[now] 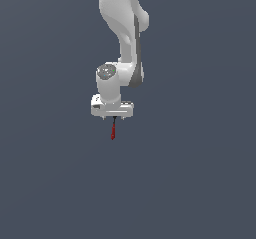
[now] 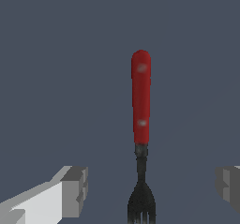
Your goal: Pick up the object and move it to a goal position.
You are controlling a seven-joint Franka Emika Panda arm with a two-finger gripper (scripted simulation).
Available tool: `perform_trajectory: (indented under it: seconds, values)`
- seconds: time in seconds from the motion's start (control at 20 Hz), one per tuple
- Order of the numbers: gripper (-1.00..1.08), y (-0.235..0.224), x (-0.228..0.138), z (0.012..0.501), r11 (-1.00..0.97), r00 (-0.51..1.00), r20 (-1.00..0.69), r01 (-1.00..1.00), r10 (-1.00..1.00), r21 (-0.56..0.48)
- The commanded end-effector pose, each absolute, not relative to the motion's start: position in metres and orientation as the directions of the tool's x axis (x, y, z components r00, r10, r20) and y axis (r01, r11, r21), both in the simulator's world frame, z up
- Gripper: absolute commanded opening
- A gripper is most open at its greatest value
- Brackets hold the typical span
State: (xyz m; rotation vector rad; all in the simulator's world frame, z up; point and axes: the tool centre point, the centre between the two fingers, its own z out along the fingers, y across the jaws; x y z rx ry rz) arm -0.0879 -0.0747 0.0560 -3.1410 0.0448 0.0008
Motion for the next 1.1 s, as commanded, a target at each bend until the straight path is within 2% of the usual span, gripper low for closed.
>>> perform_trajectory:
  seconds: [0.0, 0.75, 0.8, 1.05]
  values:
    - [1.00, -0.075, -0.088, 0.052, -1.000, 1.000, -0.001, -0.028, -0.028, 0.000]
    - [1.00, -0.075, -0.089, 0.006, -1.000, 1.000, 0.000, -0.028, -0.028, 0.000]
    - [-1.00, -0.075, -0.089, 0.006, -1.000, 1.000, 0.000, -0.028, -0.028, 0.000]
    - [-1.00, -0.075, -0.089, 0.006, -1.000, 1.000, 0.000, -0.028, -0.028, 0.000]
